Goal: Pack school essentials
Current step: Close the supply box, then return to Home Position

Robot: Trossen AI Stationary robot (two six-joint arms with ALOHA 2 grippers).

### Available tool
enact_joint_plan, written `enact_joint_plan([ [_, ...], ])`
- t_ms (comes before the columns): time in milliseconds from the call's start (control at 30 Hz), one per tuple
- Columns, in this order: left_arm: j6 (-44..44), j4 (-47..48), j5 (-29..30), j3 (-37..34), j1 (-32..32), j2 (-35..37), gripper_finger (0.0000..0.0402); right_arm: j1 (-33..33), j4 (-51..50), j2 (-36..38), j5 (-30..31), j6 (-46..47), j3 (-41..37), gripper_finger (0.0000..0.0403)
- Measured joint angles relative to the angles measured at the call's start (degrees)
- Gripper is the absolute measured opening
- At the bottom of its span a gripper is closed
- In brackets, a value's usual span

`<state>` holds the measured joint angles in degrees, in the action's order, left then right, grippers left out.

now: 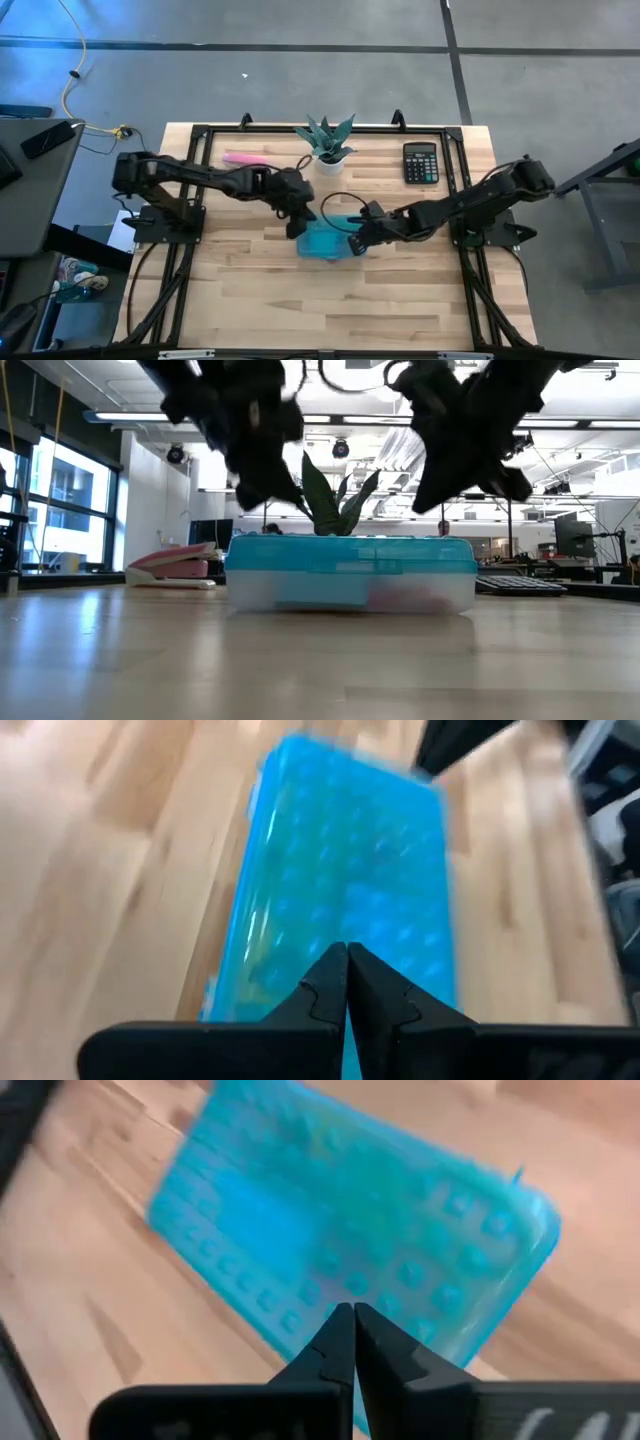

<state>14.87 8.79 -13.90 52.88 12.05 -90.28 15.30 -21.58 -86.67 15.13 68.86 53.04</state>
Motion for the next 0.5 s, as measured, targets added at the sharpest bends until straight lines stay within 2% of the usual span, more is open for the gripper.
enact_joint_plan([
  [133, 0.11, 1.89, -0.06, 1.39, 0.37, 5.56, 0.0000, -1.04, 1.42, 4.33, 2.42, -5.62, 0.07, 0.0000],
  [267, 0.08, 2.88, -0.06, 1.84, 0.37, 14.50, 0.0000, -3.10, 3.45, 9.83, 5.63, -15.28, 0.09, 0.0000],
  [400, -0.02, 3.97, 3.11, 1.93, -0.17, 24.40, 0.0000, -5.95, 8.68, 16.27, 5.65, -30.99, 0.13, 0.0000],
  [500, -1.58, 6.89, 9.44, 1.95, -1.64, 31.76, 0.0000, -8.40, 14.39, 20.97, 1.41, -45.48, 0.17, 0.0000],
])
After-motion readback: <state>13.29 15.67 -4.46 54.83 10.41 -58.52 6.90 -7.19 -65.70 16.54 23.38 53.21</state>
